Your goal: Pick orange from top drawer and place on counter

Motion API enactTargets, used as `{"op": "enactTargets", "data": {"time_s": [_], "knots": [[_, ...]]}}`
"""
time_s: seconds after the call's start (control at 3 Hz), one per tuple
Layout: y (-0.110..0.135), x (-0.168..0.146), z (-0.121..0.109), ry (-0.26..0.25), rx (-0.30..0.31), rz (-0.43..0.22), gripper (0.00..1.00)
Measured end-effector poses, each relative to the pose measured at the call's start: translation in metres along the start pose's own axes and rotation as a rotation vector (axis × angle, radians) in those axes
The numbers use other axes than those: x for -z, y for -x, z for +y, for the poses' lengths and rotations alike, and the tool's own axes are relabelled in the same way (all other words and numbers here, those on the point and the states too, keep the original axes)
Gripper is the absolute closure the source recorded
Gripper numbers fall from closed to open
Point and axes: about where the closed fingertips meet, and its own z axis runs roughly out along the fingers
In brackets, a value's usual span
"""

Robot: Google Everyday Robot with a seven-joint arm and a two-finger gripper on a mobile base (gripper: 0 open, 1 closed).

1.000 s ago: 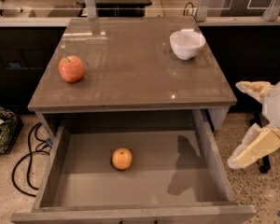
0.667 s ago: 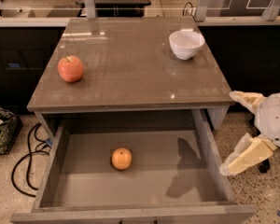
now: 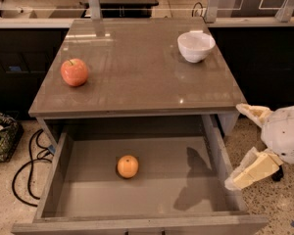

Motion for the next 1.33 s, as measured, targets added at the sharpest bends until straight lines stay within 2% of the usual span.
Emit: {"op": "enactTargets", "data": {"time_s": [0.33, 1.33], "knots": [[-0.002, -0.009, 0.001, 0.001, -0.004, -0.006, 0.0], [-0.016, -0.101, 0.013, 0.029, -0.005, -0.099, 0.0]]}}
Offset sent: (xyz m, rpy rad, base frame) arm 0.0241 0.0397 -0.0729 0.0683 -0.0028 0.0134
